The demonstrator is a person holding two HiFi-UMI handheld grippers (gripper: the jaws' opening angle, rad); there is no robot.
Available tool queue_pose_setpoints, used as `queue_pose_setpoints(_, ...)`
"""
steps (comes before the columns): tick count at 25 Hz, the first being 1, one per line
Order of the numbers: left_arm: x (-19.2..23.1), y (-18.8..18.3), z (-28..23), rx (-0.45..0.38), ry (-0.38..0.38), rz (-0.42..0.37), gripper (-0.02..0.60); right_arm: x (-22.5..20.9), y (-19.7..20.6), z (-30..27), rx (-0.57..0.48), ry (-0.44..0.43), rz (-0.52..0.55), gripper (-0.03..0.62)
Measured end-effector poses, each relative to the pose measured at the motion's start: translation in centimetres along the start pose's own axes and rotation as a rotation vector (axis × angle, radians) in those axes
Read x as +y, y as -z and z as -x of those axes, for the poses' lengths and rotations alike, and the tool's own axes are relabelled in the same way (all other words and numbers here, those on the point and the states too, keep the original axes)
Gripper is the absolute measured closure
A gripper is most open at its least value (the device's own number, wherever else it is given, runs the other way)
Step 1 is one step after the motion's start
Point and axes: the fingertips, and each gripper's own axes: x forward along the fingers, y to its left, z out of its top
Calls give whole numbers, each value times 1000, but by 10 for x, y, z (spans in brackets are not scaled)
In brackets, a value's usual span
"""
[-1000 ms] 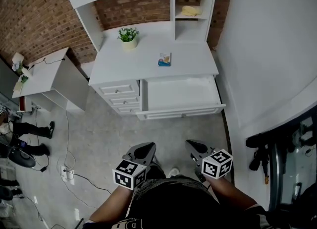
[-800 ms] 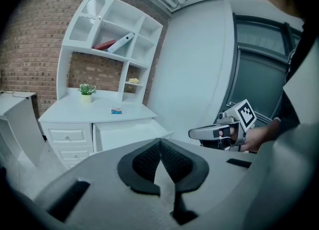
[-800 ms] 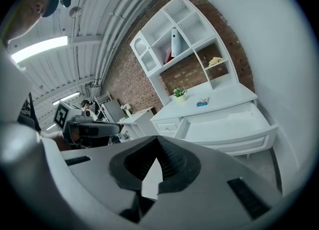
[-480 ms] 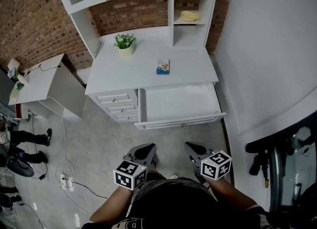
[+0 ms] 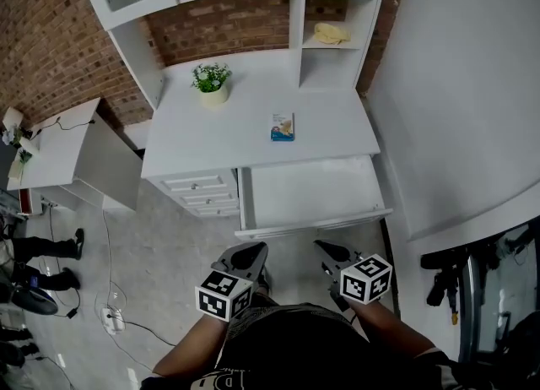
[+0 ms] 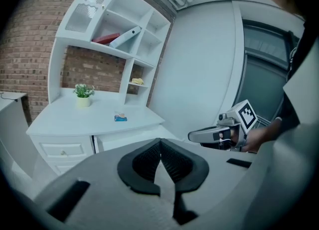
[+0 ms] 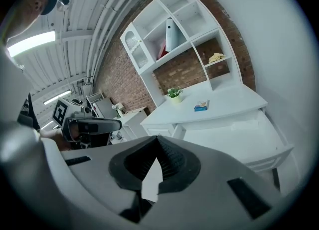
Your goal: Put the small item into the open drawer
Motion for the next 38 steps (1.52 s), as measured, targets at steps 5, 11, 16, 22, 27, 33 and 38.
queue_pose_setpoints(5,37,-21,-12,8,26,-20,566,-6,-24,-36,-4,29,2,589)
queue_pose_setpoints(11,82,-41,-25,23,57,-34,566,-12,-47,-76,3,70,-6,589)
queue_pose_setpoints(16,111,-56,-38,30,96,-50,566,-18,-60,-103,10,109,-10,589)
queue_pose_setpoints(22,144,-65,-47,44,140,-82,566,-26,-76,-130,7,161,-25,589)
queue_pose_setpoints(27,167,-70,-56,49,164,-73,566,-37,-87,-146,10,208,-27,589)
queue_pose_setpoints(33,181,-74,-67,58,166,-67,566,-49,-95,-162,35,223,-16,589)
queue_pose_setpoints(38,191,-81,-79,50,122,-44,566,-67,-104,-178,65,217,15,588)
